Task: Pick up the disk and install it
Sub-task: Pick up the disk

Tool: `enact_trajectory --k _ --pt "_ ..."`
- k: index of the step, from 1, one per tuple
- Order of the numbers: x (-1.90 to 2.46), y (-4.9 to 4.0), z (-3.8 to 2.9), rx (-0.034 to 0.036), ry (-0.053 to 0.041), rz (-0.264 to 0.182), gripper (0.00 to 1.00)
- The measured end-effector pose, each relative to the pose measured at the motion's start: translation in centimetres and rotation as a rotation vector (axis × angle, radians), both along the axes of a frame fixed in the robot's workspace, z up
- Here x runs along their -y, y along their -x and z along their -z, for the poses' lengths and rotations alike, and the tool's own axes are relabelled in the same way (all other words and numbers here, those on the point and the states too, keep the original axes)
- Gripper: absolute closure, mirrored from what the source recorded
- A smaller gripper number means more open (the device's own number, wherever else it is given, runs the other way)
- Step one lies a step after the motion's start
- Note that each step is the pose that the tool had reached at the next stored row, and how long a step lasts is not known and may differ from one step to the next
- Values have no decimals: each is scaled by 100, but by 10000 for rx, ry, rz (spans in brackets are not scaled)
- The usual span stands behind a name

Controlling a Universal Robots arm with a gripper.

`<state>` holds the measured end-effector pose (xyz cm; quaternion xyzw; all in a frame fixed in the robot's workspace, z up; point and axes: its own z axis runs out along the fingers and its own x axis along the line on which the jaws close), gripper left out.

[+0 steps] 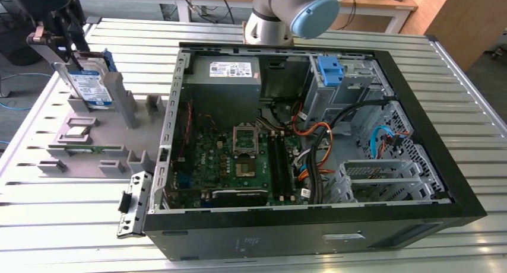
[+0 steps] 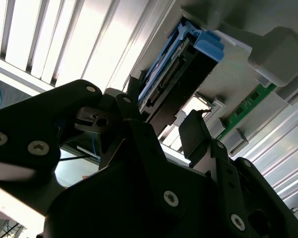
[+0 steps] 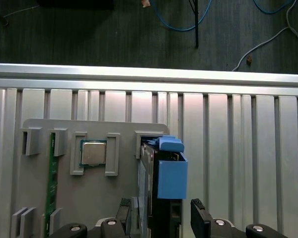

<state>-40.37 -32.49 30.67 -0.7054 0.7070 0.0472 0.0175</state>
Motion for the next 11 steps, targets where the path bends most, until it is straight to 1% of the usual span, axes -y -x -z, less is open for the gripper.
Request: enact_trajectory --k 1,3,4,11 --pt "-1 0 1 -20 -1 0 41" --pt "-1 -1 2 -153 -1 1 41" --pt "-1 -1 2 -185 -1 1 41" --pt "0 -7 2 -194 -1 16 41"
